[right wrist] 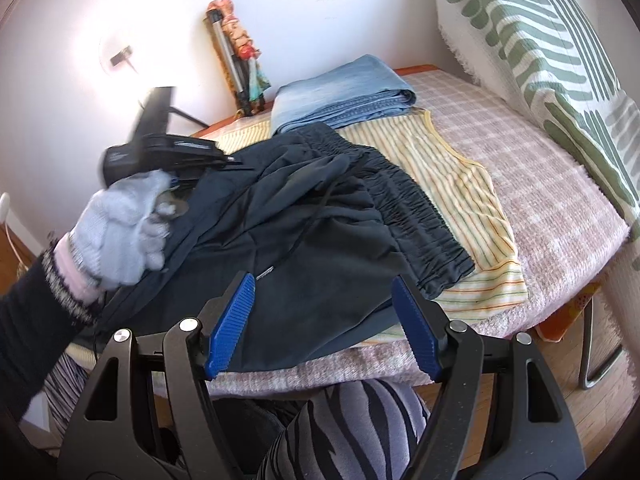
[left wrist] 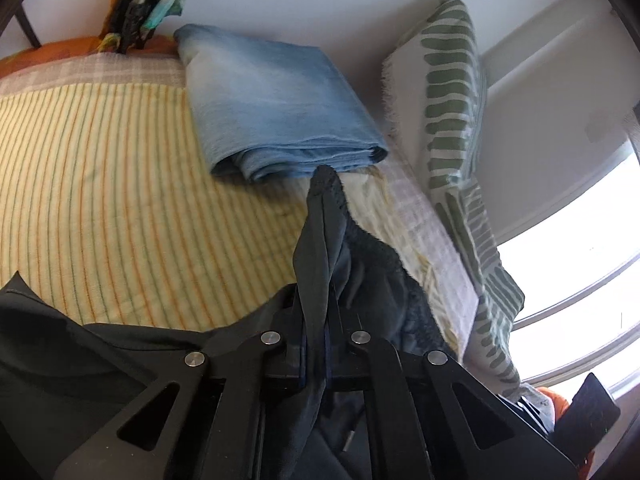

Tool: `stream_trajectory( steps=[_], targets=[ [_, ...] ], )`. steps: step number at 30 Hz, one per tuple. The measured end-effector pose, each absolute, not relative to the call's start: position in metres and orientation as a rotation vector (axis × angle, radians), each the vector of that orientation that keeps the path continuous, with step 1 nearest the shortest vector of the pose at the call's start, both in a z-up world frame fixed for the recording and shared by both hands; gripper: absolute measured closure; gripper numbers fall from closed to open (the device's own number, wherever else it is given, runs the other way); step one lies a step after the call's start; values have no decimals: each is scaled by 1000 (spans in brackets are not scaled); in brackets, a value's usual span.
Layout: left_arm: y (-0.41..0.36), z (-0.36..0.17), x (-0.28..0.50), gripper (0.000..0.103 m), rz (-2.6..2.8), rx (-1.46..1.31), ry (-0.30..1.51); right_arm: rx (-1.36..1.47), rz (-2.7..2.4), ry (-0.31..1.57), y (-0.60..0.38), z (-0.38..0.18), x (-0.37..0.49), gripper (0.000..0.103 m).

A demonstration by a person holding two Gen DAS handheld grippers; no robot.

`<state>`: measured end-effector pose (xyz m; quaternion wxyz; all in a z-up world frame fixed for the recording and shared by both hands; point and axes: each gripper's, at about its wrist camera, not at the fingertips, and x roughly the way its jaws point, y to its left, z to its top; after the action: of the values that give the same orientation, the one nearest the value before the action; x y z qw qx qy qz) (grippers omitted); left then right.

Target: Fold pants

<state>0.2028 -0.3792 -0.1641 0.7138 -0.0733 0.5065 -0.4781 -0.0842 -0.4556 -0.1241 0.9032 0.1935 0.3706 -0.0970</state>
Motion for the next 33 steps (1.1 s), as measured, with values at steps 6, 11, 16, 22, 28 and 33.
stream_trajectory(
  steps=[6,11,16,22,28,33],
  targets=[
    [-386,-137,138,100,-1208,-3,1007,555,-181,701,-493,-113,-72,29],
    [-396,-148,98,100,-1256,104,978,595,-128,704,-514,-105,-29,29],
    [-390,-150,86,100,-1228,136,960,575,-104,782,-521,-108,41,29],
    [-343,-132,85,91,-1116,161,875,552,-131,956,-511,-118,143,29],
    [-295,-127,89,54,-986,213,836,529,-255,1128,-489,-155,210,29],
    [-279,-145,92,44,-907,308,871,376,-351,1214,-469,-179,233,29]
  ],
)
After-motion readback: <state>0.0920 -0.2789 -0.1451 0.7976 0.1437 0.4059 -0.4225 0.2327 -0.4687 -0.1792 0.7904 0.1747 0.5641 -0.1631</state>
